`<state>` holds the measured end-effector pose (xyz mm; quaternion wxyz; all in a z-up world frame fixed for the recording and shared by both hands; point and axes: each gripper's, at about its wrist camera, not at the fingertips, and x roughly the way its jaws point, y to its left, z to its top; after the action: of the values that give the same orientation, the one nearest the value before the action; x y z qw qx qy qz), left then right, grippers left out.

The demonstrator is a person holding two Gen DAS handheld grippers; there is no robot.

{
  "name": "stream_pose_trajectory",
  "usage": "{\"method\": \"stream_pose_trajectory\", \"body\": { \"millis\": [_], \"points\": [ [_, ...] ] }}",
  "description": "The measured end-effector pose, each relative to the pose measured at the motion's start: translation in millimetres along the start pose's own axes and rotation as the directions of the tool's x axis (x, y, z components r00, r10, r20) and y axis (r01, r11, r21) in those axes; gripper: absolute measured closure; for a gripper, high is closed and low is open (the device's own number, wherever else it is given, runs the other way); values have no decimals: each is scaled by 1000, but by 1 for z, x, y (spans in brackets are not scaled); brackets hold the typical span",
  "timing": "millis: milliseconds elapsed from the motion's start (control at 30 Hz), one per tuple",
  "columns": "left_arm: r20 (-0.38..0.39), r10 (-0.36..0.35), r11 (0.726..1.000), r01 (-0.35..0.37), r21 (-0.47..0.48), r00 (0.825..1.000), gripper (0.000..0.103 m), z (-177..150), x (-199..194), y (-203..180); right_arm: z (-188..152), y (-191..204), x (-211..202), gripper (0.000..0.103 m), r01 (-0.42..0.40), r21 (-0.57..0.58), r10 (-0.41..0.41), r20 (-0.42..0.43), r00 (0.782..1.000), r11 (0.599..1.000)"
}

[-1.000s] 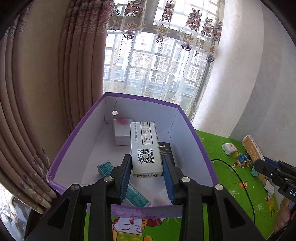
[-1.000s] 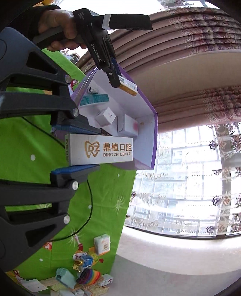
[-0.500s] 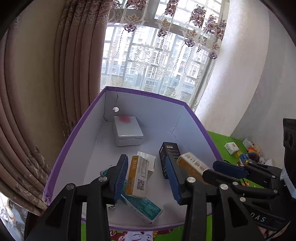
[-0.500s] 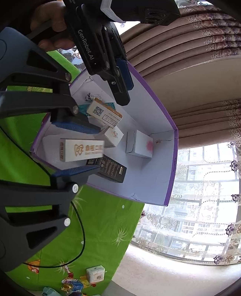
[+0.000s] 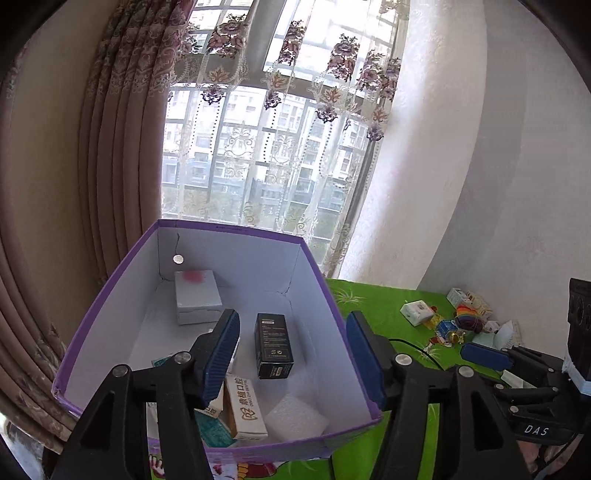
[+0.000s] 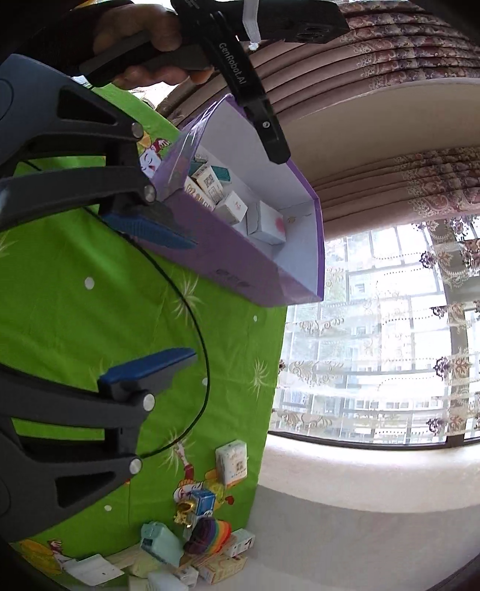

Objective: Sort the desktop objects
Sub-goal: 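Withdraw both open tools from the purple box toward the table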

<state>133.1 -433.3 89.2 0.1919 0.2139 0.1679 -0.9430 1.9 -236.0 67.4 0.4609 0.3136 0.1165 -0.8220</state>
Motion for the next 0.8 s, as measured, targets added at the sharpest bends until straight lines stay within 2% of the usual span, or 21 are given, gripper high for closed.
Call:
{"method": "stream_pose_trajectory", "body": {
  "millis": [167,233,267,333,400,467,500,567,633,700,733,800],
  "points": [
    [3,-45,998,45,44,999,36,1,-6,-37,-34,-59,-38,34,114,104,-114,-5,993,988],
    [1,-65,996,65,65,998,32,0,-8,-49,-51,-85,-53,30,211,168,-212,-11,977,963],
    [0,-68,995,68,76,998,30,-1,-7,-55,-60,-100,-60,27,273,211,-275,-21,961,939],
    [-8,-75,993,76,95,997,27,-2,-4,-67,-79,-131,-76,27,397,318,-401,-57,914,861],
    [-17,-88,989,90,116,996,27,-3,1,-79,-99,-160,-87,27,489,414,-498,-94,862,768],
    [-25,-103,985,106,136,994,26,-4,8,-92,-115,-185,-93,26,573,481,-585,-142,798,664],
    [-30,-112,983,115,143,993,25,-4,11,-99,-121,-196,-94,24,601,505,-612,-169,773,619],
    [-44,-136,978,141,155,990,21,-6,19,-110,-133,-218,-94,16,632,551,-639,-215,738,545],
    [-53,-156,973,163,165,986,19,-8,27,-123,-139,-232,-89,14,661,574,-659,-257,706,484],
    [-67,-172,967,182,179,983,18,-11,36,-134,-138,-237,-83,4,686,571,-685,-272,676,451],
    [-74,-180,964,191,184,981,17,-13,41,-139,-136,-238,-80,1,702,567,-704,-274,655,432],
    [-86,-185,962,198,189,979,15,-15,50,-148,-131,-241,-70,1,733,558,-734,-293,612,388]
  ]
}}
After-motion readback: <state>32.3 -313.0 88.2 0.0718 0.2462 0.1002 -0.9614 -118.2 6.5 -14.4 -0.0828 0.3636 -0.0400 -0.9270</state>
